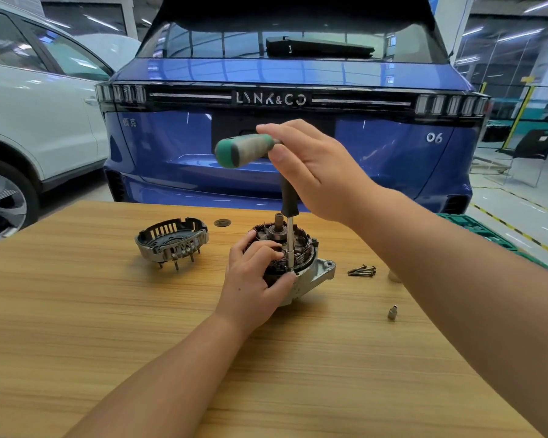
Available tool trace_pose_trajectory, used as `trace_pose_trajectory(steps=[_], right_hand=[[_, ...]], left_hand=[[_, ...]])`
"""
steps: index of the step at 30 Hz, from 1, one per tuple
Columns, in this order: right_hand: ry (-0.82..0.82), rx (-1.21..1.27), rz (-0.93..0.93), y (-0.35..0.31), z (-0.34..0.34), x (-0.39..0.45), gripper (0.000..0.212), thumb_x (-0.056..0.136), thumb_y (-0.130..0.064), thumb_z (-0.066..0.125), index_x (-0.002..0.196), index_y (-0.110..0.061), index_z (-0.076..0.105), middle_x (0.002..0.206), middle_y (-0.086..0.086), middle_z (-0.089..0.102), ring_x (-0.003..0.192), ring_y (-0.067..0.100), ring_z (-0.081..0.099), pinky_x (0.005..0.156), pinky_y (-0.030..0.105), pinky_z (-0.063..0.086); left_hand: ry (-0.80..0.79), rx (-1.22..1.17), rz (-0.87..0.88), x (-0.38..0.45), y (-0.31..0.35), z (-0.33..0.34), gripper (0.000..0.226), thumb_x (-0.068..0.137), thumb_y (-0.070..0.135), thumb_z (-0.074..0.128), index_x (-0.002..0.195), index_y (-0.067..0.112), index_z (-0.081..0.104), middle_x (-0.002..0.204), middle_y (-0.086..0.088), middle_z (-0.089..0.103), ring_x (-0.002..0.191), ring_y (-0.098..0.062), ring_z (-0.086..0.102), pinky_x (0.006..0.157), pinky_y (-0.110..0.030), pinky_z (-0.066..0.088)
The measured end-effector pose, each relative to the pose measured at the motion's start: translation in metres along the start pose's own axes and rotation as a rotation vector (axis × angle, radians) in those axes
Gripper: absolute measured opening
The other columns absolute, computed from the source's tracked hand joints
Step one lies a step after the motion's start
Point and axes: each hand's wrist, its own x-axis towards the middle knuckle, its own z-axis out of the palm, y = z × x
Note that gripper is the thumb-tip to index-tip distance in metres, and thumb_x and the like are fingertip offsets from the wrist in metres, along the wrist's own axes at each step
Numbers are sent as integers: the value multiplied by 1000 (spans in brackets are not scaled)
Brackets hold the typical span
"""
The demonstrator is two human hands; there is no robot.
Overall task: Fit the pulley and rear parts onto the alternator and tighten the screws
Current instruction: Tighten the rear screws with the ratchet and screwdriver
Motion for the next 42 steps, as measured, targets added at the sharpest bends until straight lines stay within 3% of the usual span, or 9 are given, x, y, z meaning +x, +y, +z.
trace_pose_trajectory(steps=[5,10,14,17,24,27,33,37,42], right_hand=[[-93,-156,-3,-1,-14,14,31,107,-31,43,119,-18,69,90,-1,59,86,15,52,75,31,40],[-184,-155,309,-9,-23,34,34,101,-29,50,84,-6,68,64,7,58,54,14,44,50,26,34],[-158,356,788,-17,-25,45,20,98,-18,53,94,-4,66,64,7,71,54,18,69,47,21,51],[-101,731,989,-17,-26,41,16,98,-20,51,96,-9,62,68,2,73,66,22,75,68,36,54],[167,1370,1091,-12,-12,27,19,98,-23,54,113,-13,61,79,-3,73,74,17,66,73,39,43],[368,1443,976,-12,1,18,8,99,-22,59,96,-14,58,79,1,62,76,15,57,70,33,45],[561,630,314,-6,23,-7,10,99,-15,61,104,-18,70,95,-10,68,90,3,64,84,24,52],[463,-16,5,0,23,-10,22,95,-3,59,113,-4,72,117,4,68,109,28,61,95,36,48],[202,-119,-39,-7,14,-6,40,100,-21,47,134,-4,61,117,12,64,102,33,59,83,48,48]], left_hand=[[1,3,5,0,1,1,23,87,29,75,106,18,66,127,10,62,147,-17,20,115,-39,18],[0,19,10,0,0,1,23,88,30,74,107,19,66,128,11,60,146,-15,19,114,-38,17],[1,21,11,0,0,1,23,88,29,75,107,18,67,129,12,60,146,-14,19,114,-39,18],[2,24,9,0,0,1,23,88,28,75,107,18,67,128,11,60,146,-15,20,114,-38,18],[-7,34,12,0,-1,0,24,88,30,74,108,18,67,129,12,59,146,-14,19,113,-36,19],[2,34,15,0,-1,1,25,88,31,74,108,18,68,127,15,57,146,-14,19,113,-34,17],[4,31,14,0,-1,2,24,87,30,75,107,19,67,125,20,54,146,-13,18,114,-36,18],[16,21,18,0,0,3,25,87,34,73,105,19,66,124,20,54,143,-10,18,113,-37,18],[18,18,15,-1,1,3,21,87,28,75,104,20,65,125,17,56,144,-9,17,114,-37,17]])
